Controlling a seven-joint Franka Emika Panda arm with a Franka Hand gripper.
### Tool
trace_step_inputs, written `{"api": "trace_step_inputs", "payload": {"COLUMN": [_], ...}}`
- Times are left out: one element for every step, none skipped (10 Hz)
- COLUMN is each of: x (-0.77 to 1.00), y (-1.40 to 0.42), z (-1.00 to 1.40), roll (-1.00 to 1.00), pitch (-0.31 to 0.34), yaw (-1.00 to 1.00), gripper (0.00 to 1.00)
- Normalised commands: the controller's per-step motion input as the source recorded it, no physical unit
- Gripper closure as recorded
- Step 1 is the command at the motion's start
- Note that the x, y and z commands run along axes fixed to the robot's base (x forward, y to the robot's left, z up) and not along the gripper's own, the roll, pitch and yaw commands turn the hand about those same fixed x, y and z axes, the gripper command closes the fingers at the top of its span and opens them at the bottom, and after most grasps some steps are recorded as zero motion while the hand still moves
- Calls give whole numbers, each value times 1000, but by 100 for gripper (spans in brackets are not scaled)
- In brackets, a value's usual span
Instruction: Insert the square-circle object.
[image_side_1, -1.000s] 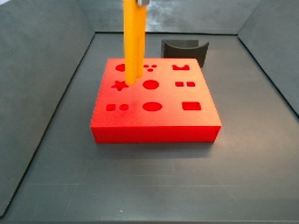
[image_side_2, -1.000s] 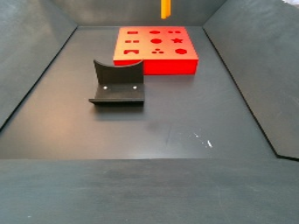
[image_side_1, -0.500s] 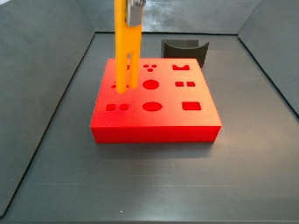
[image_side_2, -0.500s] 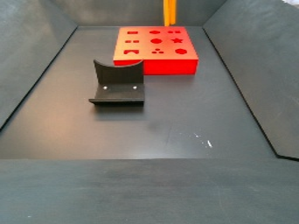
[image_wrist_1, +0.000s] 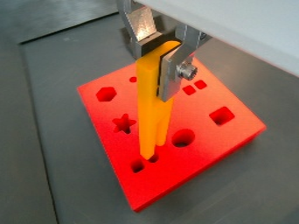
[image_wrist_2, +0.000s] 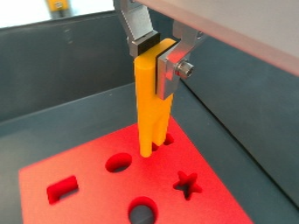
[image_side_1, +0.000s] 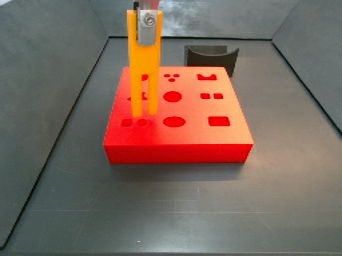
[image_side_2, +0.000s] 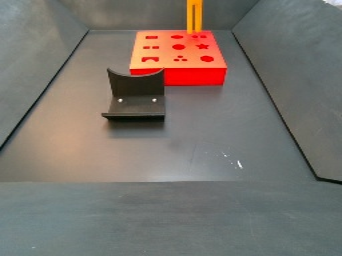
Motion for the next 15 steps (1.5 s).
{"api": "trace_step_inputs", "payload": {"x": [-129, -40, -134, -14, -23, -34, -151, -280, -223, -97, 0, 129, 103, 3, -91], "y": [0, 0, -11, 0, 0, -46, -203, -49, 0, 0, -31, -114, -31, 0, 0], "z": [146, 0, 0, 0, 0, -54, -209, -266, -163, -126, -126, -114, -140, -177, -180], "roll": [-60, -49, -67, 0, 0, 0, 0, 17, 0, 0, -13, -14, -6, 0, 21], "pitch": [-94, -96, -106, -6, 0, -29, -64, -66, -56, -61, -86, -94, -91, -73, -31], "yaw": [-900, -949, -874, -23, 0, 0, 0, 0, 0, 0, 43, 91, 37, 6, 0], "gripper": [100, 100, 100, 100, 100, 100, 100, 100, 100, 100, 100, 100, 100, 100, 100]}}
